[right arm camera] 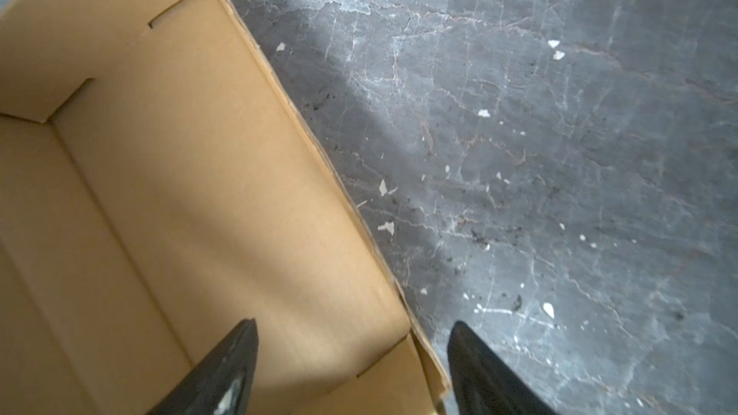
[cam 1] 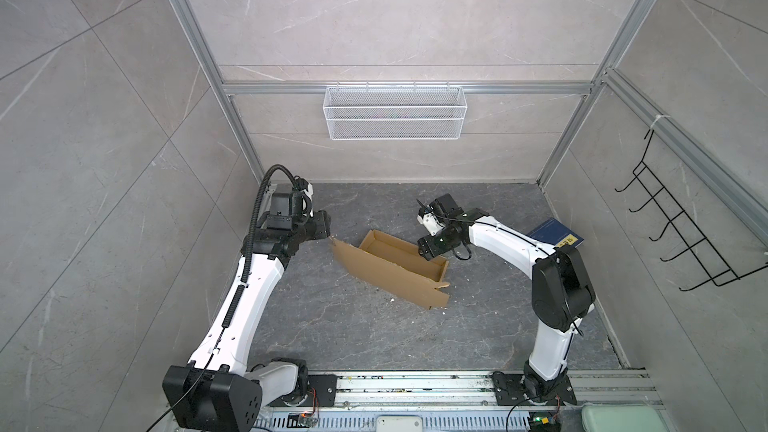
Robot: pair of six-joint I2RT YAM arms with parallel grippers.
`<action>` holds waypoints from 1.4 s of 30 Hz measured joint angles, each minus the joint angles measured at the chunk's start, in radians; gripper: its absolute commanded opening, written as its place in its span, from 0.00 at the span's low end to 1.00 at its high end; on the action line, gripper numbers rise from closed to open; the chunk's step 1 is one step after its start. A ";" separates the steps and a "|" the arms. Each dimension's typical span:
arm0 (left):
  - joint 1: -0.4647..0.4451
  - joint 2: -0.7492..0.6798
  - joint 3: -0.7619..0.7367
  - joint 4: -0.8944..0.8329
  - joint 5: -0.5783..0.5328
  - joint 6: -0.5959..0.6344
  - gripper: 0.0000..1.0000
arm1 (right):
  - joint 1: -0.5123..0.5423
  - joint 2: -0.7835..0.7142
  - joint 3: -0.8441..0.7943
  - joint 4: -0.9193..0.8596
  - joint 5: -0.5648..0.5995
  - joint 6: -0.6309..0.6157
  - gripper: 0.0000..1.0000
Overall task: Fold the paper box
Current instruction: 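Drag the box toward the robot with right gripper, rotating it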
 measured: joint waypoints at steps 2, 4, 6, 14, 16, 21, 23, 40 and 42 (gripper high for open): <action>0.000 0.000 -0.004 0.005 0.010 -0.005 0.55 | 0.002 0.026 0.011 -0.006 0.001 -0.002 0.73; 0.000 0.000 -0.011 0.013 0.013 -0.010 0.55 | 0.005 0.057 0.027 -0.012 0.009 -0.002 0.70; 0.001 0.000 -0.016 0.017 0.015 -0.014 0.55 | 0.006 0.087 0.043 -0.013 0.024 0.002 0.65; 0.001 0.000 -0.018 0.017 0.018 -0.018 0.54 | 0.000 0.126 0.053 -0.001 0.064 0.108 0.42; 0.001 0.000 -0.018 0.017 0.018 -0.018 0.54 | -0.010 0.126 0.050 0.017 0.059 0.148 0.37; 0.001 0.000 -0.018 0.017 0.018 -0.018 0.54 | -0.070 0.094 -0.047 0.100 0.009 0.277 0.31; 0.001 0.000 -0.018 0.017 0.017 -0.018 0.54 | -0.103 0.055 -0.106 0.127 -0.002 0.331 0.30; 0.005 0.000 -0.062 0.031 0.018 -0.018 0.54 | -0.158 -0.331 -0.658 0.335 -0.140 0.755 0.44; 0.005 0.000 -0.067 0.038 0.018 -0.018 0.54 | -0.116 -0.365 -0.695 0.351 -0.143 0.800 0.47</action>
